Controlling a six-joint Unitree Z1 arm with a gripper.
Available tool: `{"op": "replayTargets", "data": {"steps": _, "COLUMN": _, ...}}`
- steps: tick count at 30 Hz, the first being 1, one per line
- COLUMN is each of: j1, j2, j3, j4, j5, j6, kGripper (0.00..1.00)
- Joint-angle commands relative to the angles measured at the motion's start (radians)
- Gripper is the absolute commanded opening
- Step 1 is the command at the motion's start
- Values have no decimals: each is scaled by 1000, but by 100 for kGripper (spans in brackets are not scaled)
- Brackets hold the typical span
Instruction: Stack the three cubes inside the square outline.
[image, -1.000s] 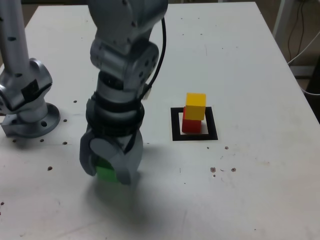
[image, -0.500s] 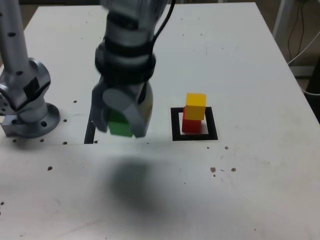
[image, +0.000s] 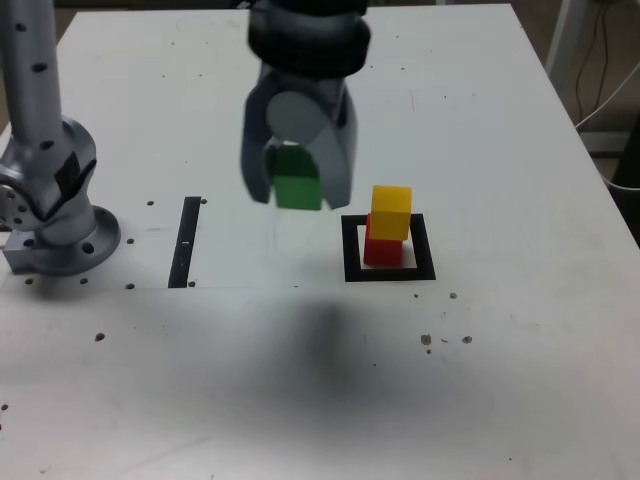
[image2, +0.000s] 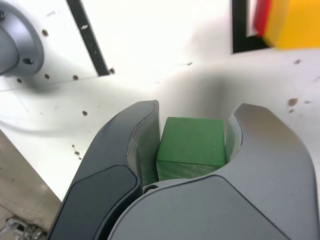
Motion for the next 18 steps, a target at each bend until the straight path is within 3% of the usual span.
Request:
{"op": "replayTargets", "data": {"steps": 1, "j1": 31, "j2": 23, "j3": -33, "j4": 14, "j5": 4, "j6": 28, "kGripper": 35}}
{"op": "replayTargets", "data": {"steps": 18, "j1": 162, "j2": 163, "j3": -166, "j4": 16, "j5": 4, "j6": 121, "kGripper": 35}}
